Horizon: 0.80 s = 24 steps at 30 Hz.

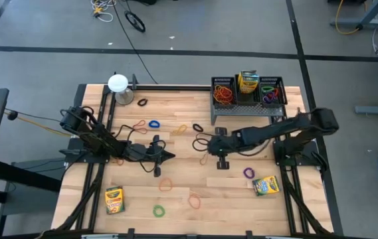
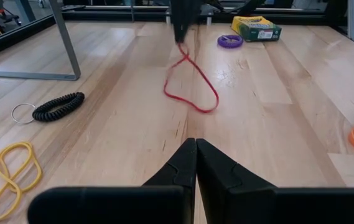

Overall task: Pick & Place Office Desk Supplies
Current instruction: Put the red rubber band into the left black bin on the shelf

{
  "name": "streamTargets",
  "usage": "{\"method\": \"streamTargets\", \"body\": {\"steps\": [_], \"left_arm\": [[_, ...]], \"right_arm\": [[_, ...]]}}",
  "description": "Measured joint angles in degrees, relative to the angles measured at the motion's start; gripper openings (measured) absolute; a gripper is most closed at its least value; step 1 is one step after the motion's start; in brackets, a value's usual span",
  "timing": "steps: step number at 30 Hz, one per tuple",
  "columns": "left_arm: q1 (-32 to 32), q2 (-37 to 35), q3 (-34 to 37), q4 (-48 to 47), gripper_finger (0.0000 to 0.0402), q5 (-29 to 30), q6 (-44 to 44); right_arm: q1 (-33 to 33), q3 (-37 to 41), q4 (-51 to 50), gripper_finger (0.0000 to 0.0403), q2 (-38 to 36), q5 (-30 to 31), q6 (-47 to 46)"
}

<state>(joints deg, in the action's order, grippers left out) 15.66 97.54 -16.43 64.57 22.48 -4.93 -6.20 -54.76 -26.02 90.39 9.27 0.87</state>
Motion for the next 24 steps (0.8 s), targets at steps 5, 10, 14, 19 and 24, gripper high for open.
{"method": "streamTargets", "body": {"steps": [5,10,14,19,24], "left_arm": [[0.0,0.0,0.0,0.0,0.0018,0.0,0.0],[0.0,0.0,0.0,0.0,0.0018,0.0,0.0],[0.0,0.0,0.0,0.0,0.0018,0.0,0.0],[0.0,0.0,0.0,0.0,0.0018,0.0,0.0],[0.0,0.0,0.0,0.0,0.0018,0.0,-0.1]], "right_arm": [[-1.2,0.0,-0.3,0.0002,-8.1,7.9,-0.1],[-0.4,-1.2,-0.1,0.0002,-16.6,19.4,-1.3],[1.4,-2.2,4.4,0.0002,-21.6,26.5,1.2],[7.9,-2.3,12.9,0.0002,-23.8,30.2,7.3],[16.4,-2.3,17.3,0.0002,-23.5,30.7,9.5]]}}
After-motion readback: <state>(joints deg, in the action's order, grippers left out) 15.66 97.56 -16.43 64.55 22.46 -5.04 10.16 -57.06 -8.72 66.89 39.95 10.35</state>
